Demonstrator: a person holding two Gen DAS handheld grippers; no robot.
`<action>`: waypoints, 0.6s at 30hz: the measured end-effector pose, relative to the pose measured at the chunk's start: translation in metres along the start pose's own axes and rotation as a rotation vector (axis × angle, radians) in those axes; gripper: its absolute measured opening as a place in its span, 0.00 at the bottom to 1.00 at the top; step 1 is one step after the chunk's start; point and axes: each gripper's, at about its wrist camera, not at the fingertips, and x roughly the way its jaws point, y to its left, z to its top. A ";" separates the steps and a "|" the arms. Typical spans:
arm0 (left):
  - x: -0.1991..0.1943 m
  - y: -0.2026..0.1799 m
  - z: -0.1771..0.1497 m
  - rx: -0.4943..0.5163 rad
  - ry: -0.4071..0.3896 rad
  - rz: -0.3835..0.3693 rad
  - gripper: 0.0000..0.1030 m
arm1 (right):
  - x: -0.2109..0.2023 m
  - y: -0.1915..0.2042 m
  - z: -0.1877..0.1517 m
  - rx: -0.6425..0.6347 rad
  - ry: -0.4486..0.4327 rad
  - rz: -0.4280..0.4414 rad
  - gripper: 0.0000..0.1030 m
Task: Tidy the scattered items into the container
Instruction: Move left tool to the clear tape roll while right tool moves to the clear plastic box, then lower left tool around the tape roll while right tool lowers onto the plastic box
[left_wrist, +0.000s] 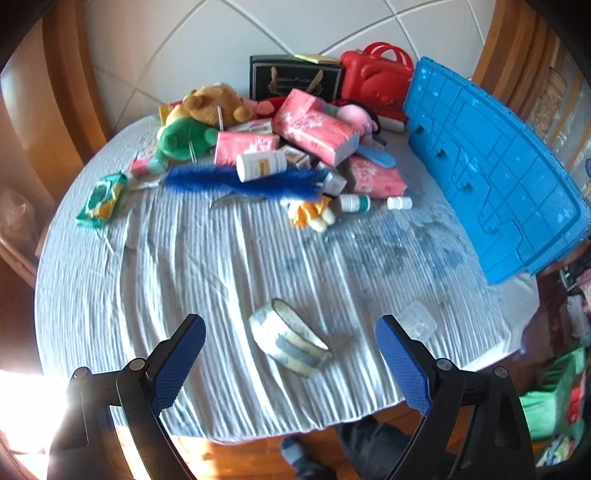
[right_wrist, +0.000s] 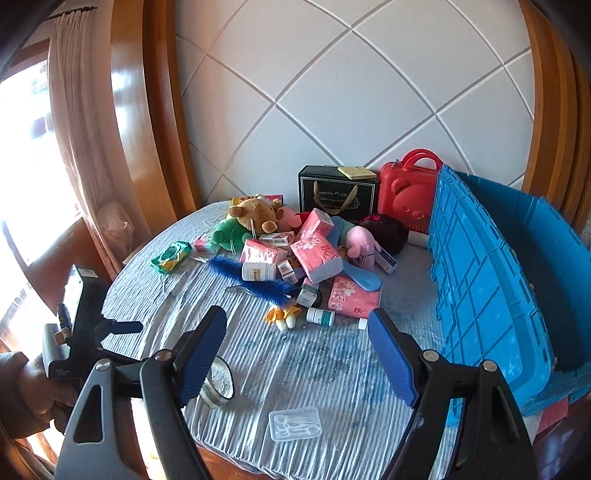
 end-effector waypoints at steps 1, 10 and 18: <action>0.009 0.005 -0.007 -0.024 0.023 -0.016 0.92 | 0.002 0.006 -0.007 -0.007 0.002 -0.007 0.76; 0.074 0.022 -0.040 -0.153 0.169 -0.130 0.91 | 0.058 0.024 -0.089 -0.015 0.190 -0.036 0.76; 0.110 0.028 -0.047 -0.246 0.236 -0.188 0.91 | 0.123 0.022 -0.142 -0.067 0.302 -0.004 0.79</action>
